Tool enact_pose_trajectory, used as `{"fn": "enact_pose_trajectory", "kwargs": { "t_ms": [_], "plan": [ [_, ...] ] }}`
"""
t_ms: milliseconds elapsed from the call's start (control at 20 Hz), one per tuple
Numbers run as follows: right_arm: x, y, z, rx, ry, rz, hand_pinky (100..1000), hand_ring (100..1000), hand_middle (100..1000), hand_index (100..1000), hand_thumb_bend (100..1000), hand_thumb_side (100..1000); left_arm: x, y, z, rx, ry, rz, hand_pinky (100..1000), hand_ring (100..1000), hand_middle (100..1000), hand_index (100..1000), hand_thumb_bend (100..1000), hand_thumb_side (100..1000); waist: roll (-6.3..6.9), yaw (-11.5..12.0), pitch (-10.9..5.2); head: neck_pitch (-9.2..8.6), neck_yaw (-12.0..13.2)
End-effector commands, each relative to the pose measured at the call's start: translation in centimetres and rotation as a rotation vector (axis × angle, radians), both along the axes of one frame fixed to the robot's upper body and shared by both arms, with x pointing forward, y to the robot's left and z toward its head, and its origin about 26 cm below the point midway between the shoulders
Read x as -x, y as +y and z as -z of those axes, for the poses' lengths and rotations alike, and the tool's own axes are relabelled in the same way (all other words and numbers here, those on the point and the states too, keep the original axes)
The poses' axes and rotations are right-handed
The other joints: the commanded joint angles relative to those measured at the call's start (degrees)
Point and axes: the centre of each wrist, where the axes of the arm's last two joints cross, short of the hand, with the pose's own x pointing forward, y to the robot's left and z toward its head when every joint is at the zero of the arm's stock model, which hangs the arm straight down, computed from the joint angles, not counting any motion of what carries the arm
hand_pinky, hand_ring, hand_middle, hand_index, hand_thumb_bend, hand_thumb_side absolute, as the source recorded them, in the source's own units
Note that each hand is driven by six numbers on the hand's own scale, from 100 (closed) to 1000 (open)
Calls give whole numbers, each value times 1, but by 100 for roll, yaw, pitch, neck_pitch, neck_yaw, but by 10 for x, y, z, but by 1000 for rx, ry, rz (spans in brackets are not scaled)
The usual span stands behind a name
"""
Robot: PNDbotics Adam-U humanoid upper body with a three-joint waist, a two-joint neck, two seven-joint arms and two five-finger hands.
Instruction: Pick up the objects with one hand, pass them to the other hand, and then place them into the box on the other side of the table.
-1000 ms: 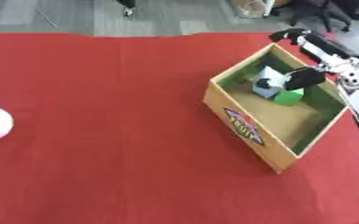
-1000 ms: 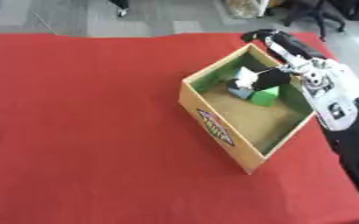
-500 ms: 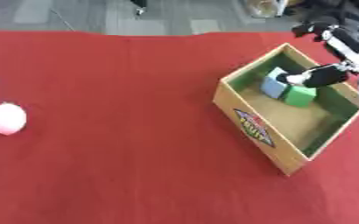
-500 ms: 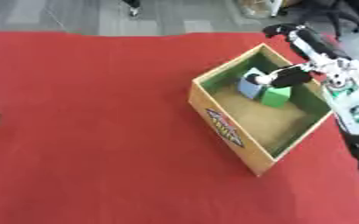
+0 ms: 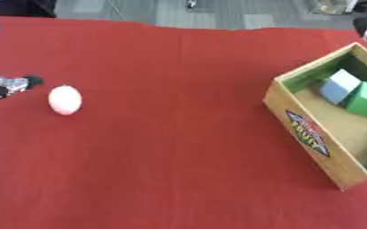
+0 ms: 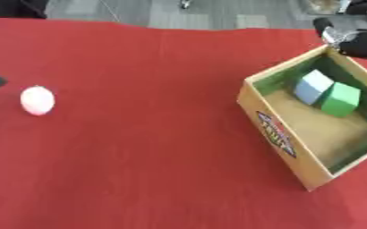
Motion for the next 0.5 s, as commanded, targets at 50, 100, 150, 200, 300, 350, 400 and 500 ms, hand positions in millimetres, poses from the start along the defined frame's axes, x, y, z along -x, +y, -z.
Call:
{"fn": "enact_pose_trajectory", "kwargs": {
  "t_ms": [50, 100, 150, 200, 300, 350, 400, 500],
  "plan": [
    [3, 3, -14, 8, -29, -11, 842, 895, 724, 851, 343, 204, -1, 14, -19, -50, 170, 16, 839, 751, 711, 782, 825, 312, 87, 4, -208, 19, 79],
    [3, 4, -14, 9, -27, -11, 842, 894, 723, 851, 344, 204, -2, 15, -21, -65, 218, 28, 842, 756, 715, 785, 833, 321, 86, 2, -214, 23, 82],
    [3, 5, -14, 11, -26, -12, 842, 894, 723, 851, 345, 205, -3, 16, -23, -85, 267, 37, 844, 760, 719, 787, 837, 329, 88, 1, -220, 26, 79],
    [2, 5, -13, 13, -24, -11, 842, 894, 723, 850, 347, 205, -4, 16, -26, -99, 309, 45, 845, 763, 721, 789, 841, 334, 89, 0, -227, 31, 66],
    [1, 5, -12, 17, -18, -8, 842, 894, 722, 849, 347, 208, -6, 16, -29, -121, 377, 60, 850, 771, 727, 788, 845, 327, 91, -2, -237, 69, 14],
    [1, 5, -11, 19, -14, -5, 842, 894, 722, 849, 349, 209, -7, 16, -31, -139, 405, 63, 855, 778, 732, 792, 853, 327, 92, -5, -240, 91, -12],
    [0, 5, -10, 21, -11, -3, 842, 893, 721, 848, 348, 209, -8, 15, -32, -161, 428, 60, 861, 783, 737, 795, 856, 318, 93, -5, -242, 104, -21],
    [0, 5, -9, 24, -8, -1, 842, 893, 721, 848, 346, 210, -12, 14, -31, -210, 466, 36, 872, 789, 741, 798, 856, 293, 96, -2, -246, 108, 4]
  ]
}}
